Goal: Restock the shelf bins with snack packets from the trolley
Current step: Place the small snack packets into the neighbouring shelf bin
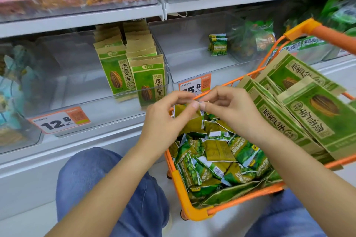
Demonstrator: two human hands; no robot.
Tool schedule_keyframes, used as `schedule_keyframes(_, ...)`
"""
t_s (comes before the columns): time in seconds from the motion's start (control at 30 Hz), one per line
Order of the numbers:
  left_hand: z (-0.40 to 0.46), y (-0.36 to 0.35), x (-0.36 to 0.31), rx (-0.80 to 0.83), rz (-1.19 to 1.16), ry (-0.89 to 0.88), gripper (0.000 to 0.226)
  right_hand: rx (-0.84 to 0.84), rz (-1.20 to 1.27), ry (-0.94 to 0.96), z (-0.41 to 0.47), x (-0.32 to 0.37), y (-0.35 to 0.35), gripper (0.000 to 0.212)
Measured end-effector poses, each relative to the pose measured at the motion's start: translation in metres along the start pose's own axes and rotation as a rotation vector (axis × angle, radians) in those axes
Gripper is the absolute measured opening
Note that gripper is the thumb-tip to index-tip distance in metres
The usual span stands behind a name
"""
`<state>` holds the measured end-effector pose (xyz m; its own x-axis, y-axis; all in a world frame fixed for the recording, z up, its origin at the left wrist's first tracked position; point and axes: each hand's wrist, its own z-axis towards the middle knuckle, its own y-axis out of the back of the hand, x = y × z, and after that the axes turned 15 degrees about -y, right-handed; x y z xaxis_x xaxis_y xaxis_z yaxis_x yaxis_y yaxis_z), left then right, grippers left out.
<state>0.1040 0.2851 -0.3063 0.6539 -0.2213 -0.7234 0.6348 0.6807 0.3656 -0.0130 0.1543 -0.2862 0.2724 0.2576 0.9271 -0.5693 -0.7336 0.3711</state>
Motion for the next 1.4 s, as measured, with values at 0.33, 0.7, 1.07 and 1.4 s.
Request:
schedule_keyframes(0.33,0.003,-0.006,0.013,-0.121,-0.327,0.207,0.015,-0.094,0.140,-0.028,0.001,-0.010,-0.005,0.015)
schedule_keyframes(0.7,0.006,-0.008,0.017,-0.179,-0.408,0.034,0.015,0.245,0.348,-0.568,0.000,-0.010,0.006,0.071)
schedule_keyframes(1.07,0.014,-0.009,0.010,-0.017,-0.358,0.136,0.047,0.073,0.343,-0.311,-0.001,-0.016,0.008,0.023)
schedule_keyframes(1.4,0.069,-0.028,0.008,0.149,-0.305,0.230,0.016,-0.055,0.386,-0.285,0.024,-0.010,0.040,0.008)
